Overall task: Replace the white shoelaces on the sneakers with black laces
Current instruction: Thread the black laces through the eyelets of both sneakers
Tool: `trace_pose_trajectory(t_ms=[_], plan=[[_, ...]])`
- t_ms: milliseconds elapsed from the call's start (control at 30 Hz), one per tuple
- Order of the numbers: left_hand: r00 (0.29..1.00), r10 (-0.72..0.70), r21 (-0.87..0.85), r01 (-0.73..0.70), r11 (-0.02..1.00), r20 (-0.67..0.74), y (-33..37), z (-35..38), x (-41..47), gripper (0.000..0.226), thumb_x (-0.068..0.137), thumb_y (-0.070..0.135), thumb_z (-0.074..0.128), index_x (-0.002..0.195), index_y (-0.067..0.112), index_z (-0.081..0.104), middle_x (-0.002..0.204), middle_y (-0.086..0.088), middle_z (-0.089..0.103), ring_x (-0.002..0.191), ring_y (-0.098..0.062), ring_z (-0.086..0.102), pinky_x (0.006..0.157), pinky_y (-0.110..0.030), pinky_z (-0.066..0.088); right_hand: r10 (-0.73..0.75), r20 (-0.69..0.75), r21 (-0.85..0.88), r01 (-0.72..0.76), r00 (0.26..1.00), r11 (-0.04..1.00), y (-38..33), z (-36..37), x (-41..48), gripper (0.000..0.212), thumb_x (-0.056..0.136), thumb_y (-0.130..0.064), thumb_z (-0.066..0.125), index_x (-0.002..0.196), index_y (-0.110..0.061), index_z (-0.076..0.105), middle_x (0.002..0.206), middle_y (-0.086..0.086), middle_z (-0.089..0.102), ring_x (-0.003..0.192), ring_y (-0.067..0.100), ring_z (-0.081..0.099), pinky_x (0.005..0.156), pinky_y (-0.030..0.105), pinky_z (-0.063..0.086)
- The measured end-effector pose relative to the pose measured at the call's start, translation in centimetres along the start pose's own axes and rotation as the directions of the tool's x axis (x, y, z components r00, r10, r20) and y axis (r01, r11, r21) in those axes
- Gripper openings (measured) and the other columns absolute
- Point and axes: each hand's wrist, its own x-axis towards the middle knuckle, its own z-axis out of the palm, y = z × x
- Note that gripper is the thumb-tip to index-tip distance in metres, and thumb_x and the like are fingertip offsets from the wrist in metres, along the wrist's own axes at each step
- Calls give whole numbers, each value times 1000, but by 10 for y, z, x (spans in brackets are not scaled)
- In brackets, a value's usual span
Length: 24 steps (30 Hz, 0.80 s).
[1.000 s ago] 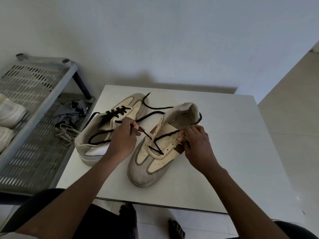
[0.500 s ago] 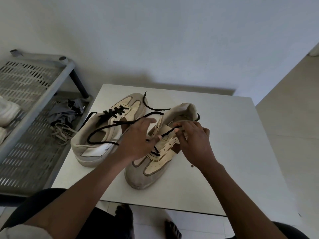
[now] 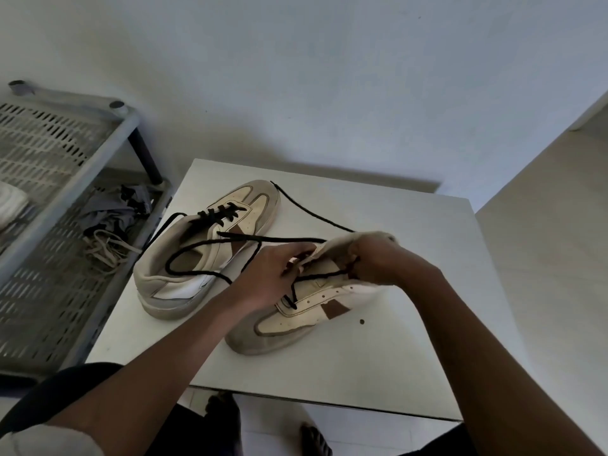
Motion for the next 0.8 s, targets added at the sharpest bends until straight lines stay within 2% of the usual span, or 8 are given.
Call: trace_pose_trajectory(t_ms=[100,200,333,400,500,567,633,800], plan=[[997,36,-72,-31,997,69,-4,6,1,43,91,-2,54,125,23,63,116,11,67,107,-3,61,91,-20,48,9,-82,176,6,997,984,4,9,-19,14,83,-27,64,80,-18,75,77,1,71,79,17,65,75,35,55],[995,34,-107,-25,994,89,-3,8,1,41,90,-5,54,121,19,66,110,13,66,100,1,60,87,-16,47,3,-266,419,113,964,901,5,8,-38,26,84,-42,66,65,-24,68,64,-8,67,68,7,62,64,28,49],[995,52,-258,-29,966,82,9,0,1,46,79,-4,55,119,19,64,106,5,69,86,-21,66,74,-43,55,-136,-302,789,327,944,520,-12,2,-57,24,91,-36,63,77,-17,69,62,-2,66,56,4,56,61,19,46],[990,111,-356,-72,932,91,18,-6,2,39,76,0,55,112,10,64,100,-3,70,94,-22,66,80,-41,54,-202,-268,882,324,942,342,-18,5,-59,21,92,-26,62,90,-6,69,60,3,60,50,6,52,55,18,44],[988,143,-364,-111,925,61,29,-11,3,13,83,6,61,94,10,67,84,-4,70,83,-19,67,74,-34,54,-244,-273,904,334,931,265,-16,5,-60,21,93,-23,62,100,-5,69,61,5,54,44,6,44,47,17,40],[997,52,-348,-66,935,-49,28,-13,5,10,87,6,64,85,16,67,73,-1,66,67,-15,61,64,-27,49,-238,-309,899,364,921,244,-8,0,-63,19,91,-24,63,103,-11,70,60,3,52,43,6,39,43,16,34],[973,-134,-477,30,879,-186,24,-15,8,19,89,-1,59,81,15,65,68,-6,58,56,-11,48,57,-21,42,-200,-394,895,424,897,138,2,-8,-66,21,87,-24,63,102,-12,71,56,0,49,43,8,34,40,16,28],[841,-485,-725,177,666,-240,18,-17,14,9,92,1,52,89,-1,59,51,5,43,47,-6,39,48,-18,36,15,-676,690,639,737,-339,15,-29,-75,18,91,-8,49,101,-12,64,66,-2,55,41,7,30,39,18,20]])
